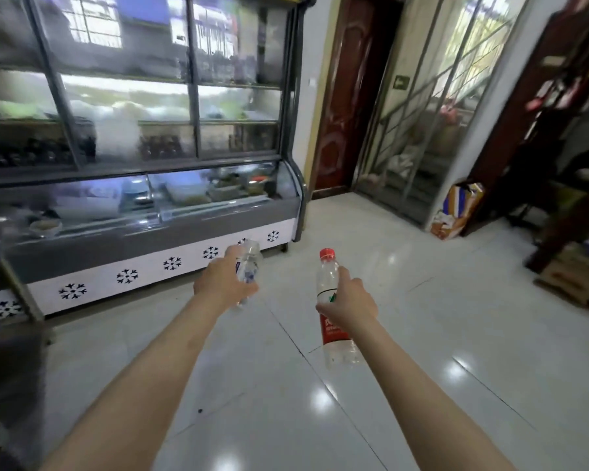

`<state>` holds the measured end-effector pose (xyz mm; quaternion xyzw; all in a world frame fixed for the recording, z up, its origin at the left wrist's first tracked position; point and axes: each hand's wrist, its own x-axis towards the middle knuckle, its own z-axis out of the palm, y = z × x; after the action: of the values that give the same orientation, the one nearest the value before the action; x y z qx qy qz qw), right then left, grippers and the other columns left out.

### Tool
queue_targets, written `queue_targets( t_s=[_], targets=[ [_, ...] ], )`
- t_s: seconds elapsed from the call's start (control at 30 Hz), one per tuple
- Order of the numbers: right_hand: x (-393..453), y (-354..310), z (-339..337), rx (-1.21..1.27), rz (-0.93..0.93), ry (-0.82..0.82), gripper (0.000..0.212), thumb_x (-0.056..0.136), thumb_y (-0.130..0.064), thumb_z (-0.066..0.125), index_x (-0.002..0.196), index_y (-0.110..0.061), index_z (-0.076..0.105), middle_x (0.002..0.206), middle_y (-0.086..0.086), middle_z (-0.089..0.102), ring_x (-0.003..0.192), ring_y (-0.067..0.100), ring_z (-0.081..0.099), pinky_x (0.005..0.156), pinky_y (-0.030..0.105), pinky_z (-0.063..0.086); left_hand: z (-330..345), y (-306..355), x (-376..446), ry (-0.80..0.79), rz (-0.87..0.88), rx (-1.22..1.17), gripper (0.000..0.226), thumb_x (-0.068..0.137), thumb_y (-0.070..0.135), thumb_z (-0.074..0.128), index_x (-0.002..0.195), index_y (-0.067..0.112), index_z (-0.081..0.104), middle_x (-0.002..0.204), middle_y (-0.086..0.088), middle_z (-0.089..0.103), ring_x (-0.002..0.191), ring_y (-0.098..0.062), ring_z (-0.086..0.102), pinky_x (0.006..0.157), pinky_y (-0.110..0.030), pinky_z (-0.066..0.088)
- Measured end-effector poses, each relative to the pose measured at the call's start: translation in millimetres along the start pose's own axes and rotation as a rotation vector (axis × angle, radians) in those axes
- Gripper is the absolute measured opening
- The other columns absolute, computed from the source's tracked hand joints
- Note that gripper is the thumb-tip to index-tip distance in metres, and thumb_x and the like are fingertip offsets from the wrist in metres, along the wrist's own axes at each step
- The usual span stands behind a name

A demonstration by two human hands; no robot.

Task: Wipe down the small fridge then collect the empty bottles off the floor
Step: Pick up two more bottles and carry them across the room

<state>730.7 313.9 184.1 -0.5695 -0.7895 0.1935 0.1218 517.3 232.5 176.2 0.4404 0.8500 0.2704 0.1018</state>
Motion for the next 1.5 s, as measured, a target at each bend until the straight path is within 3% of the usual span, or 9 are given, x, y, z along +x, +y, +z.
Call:
queue_targets(
  t_s=[0.37,0.73,0.97,1.3,1.5],
  targets=[
    [149.6,61.7,-42.9,0.003,0.082,0.086,0.078,0.074,-0.032,0.065,0.140,-0.028,0.023,0.114,0.007,0.046,0.102,0.031,0.056,0.072,0.032,0.042,74.6,104.7,155.8,-0.039,0.116,0.021,0.075,0.070,0.041,0.072,0.133,0.029,0.033,0.107,-0.009,0.061,0.090,-0.027,0.058,0.070,-0.031,0.044],
    [350.7,138.0,-101.4,0.026,0.033,0.080,0.074,0.074,-0.033,0.066,0.137,-0.024,0.027,0.112,0.008,0.047,0.098,0.031,0.057,0.075,0.035,0.045,151.2,223.0,304.0,-0.030,0.106,-0.008,0.072,0.071,0.036,0.072,0.132,0.032,0.033,0.110,-0.007,0.062,0.095,-0.028,0.059,0.081,-0.038,0.051],
    [464.5,150.6,-102.8,0.034,-0.006,0.034,0.075,0.074,-0.034,0.066,0.138,-0.025,0.026,0.115,0.008,0.047,0.102,0.032,0.056,0.079,0.035,0.045,186.9,258.0,393.4,-0.033,0.046,0.002,0.074,0.069,0.038,0.073,0.131,0.033,0.032,0.109,-0.006,0.060,0.091,-0.026,0.060,0.078,-0.038,0.053],
    [641.9,160.2,-102.3,0.001,0.039,0.012,0.072,0.073,-0.034,0.068,0.134,-0.025,0.031,0.114,0.008,0.049,0.102,0.030,0.056,0.079,0.036,0.044,240.5,289.5,565.5,-0.046,0.061,-0.010,0.075,0.072,0.038,0.072,0.135,0.030,0.030,0.115,-0.004,0.060,0.102,-0.028,0.059,0.078,-0.034,0.049],
    [759.6,156.7,-115.2,0.011,0.049,0.048,0.073,0.072,-0.033,0.067,0.135,-0.026,0.030,0.113,0.008,0.050,0.099,0.029,0.058,0.077,0.036,0.047,261.5,328.2,685.3,-0.057,0.106,-0.091,0.077,0.072,0.032,0.075,0.136,0.028,0.032,0.110,-0.006,0.062,0.091,-0.026,0.062,0.080,-0.040,0.055]
  ],
)
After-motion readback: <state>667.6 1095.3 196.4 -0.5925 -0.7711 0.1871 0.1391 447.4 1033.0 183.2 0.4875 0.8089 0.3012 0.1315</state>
